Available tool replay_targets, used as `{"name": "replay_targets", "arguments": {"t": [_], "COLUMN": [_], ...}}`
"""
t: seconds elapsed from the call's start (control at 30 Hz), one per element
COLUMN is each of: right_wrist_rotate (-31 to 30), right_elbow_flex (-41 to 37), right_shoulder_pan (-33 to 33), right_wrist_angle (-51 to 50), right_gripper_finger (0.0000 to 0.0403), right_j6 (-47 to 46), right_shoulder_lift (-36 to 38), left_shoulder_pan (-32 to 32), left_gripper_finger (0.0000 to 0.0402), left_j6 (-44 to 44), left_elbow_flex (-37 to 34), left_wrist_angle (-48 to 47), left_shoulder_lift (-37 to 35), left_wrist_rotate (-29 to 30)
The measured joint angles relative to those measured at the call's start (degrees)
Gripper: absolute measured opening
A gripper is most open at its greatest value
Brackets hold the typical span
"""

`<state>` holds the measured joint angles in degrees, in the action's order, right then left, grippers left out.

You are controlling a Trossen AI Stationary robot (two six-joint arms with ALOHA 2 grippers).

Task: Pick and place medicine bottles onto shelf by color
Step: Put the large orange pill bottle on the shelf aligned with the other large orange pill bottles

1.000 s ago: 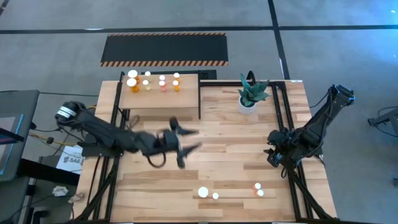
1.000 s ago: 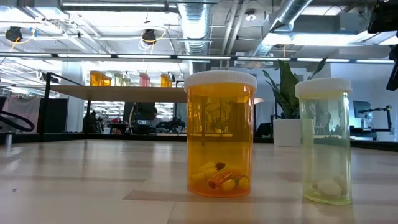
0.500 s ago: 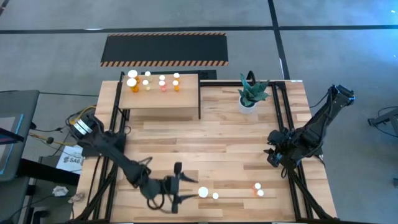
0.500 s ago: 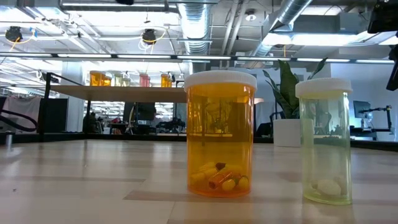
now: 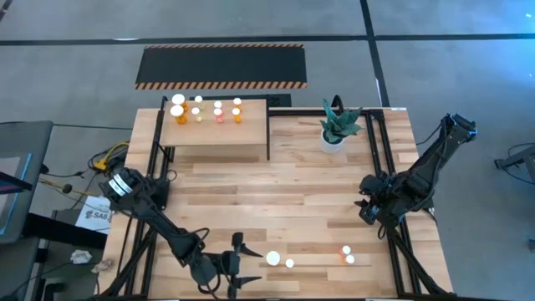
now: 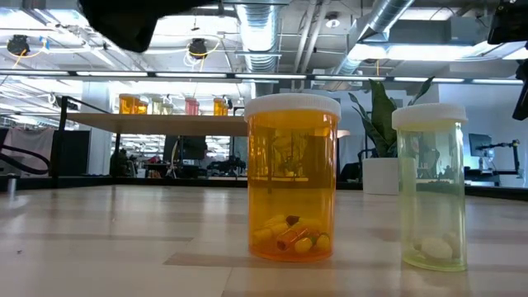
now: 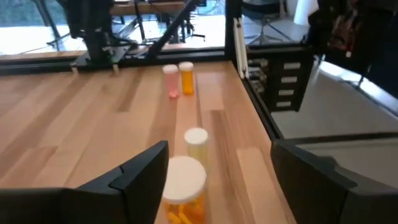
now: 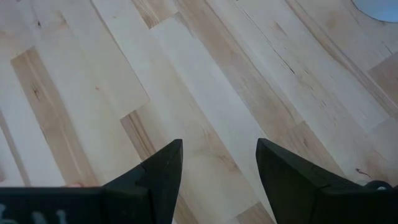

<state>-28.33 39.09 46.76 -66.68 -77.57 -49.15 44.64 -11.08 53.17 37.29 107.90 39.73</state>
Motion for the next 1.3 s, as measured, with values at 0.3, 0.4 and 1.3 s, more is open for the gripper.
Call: {"name": "replay_targets", "arguments": {"t": [0.3,0.4,1.3], "right_wrist_rotate": [0.0,0.0,0.0], "right_elbow_flex": [0.0,0.0,0.0], "right_shoulder_pan": [0.0,0.0,0.0], "right_wrist_angle": [0.1,0.1,0.1], "right_gripper_finger": [0.0226,0.0226,0.0226], "right_j6": [0.0,0.0,0.0], "right_shoulder_lift": [0.0,0.0,0.0], "left_shoulder_pan": [-2.1,-3.4,-12.7], "left_gripper_finger": [0.0295,0.0295,0.0275], "left_j6": [0.7,0.9,-3.1], "left_elbow_flex": [0.0,0.0,5.0], "left_wrist_angle": [9.0,12.5,-2.3], "left_shoulder_lift": [7.6,10.5,12.3], "left_wrist_rotate": [1.0,2.6,-12.5]}}
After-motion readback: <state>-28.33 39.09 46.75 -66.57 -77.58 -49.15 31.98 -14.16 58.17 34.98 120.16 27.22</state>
